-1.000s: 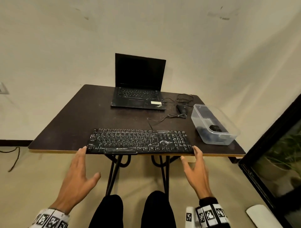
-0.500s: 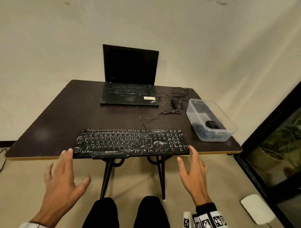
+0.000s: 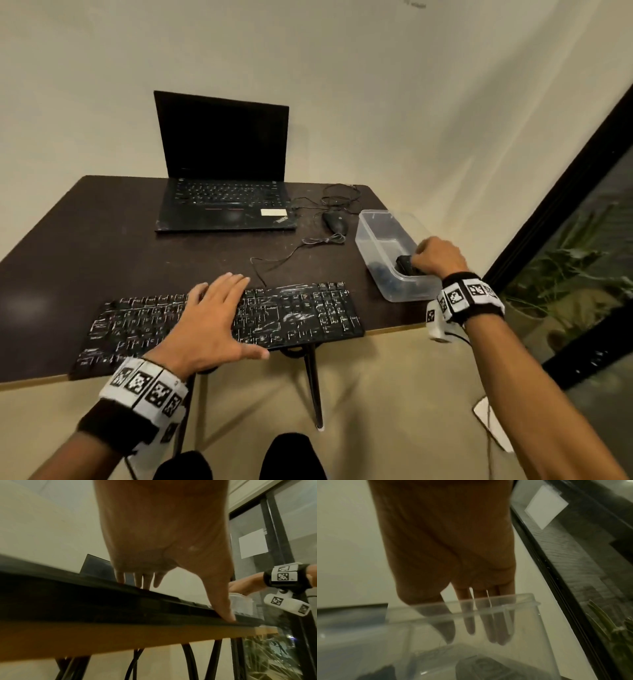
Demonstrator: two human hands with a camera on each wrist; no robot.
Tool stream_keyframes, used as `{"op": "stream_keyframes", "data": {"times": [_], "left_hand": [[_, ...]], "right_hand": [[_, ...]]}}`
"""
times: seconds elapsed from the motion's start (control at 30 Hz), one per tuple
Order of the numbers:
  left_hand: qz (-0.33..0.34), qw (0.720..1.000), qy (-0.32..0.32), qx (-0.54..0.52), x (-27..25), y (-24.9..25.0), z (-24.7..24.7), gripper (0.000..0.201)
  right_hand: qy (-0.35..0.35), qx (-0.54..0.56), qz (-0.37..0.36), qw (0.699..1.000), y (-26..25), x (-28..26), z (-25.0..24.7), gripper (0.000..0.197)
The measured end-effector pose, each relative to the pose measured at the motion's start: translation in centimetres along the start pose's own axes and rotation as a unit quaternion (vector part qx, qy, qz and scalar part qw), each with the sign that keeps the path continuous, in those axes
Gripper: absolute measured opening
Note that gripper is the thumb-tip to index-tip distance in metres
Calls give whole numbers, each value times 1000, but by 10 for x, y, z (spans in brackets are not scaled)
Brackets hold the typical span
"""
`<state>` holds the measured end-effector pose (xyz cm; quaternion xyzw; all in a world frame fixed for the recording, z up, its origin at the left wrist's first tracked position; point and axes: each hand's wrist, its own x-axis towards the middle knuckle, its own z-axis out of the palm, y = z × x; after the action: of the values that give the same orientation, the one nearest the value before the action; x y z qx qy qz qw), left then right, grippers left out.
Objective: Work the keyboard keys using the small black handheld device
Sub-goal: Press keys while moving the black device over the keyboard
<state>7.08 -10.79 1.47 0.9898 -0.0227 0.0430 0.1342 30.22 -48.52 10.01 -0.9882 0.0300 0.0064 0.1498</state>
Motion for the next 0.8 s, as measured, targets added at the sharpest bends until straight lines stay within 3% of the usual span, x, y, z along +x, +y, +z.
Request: {"op": "stream_keyframes", "data": {"times": [0.07,0.17,0.3,0.53,0.6,0.7,0.77,0.8], "left_hand": [[-25,998,-46,-18,10,-4,-2,163],[-32,998,-49,-31,8,-8,-2,156],[-22,999,-3,-42,0,-14,5,152],[-35,998,-5,-52,-10,-16,-1,152],[-32,998,-5,-56,-14,-21,-4,152],[-32,998,-9,-60,-22,-28,-10,152],[-28,998,-5,-59,-27,-31,-14,150],[-26,998,-1,-56,-27,-31,-15,149]], "right_hand": [[-56,-76,3,996,2,18,13,43],[-85,-102,-4,991,4,29,24,42],[-72,-93,8,993,3,30,27,43],[-29,-96,0,995,-7,14,21,30],[-8,-39,9,999,-6,9,13,28],[52,167,24,984,1,6,-6,52],[97,398,26,912,-2,-11,-26,62],[101,498,24,861,-5,-22,-35,53]]}}
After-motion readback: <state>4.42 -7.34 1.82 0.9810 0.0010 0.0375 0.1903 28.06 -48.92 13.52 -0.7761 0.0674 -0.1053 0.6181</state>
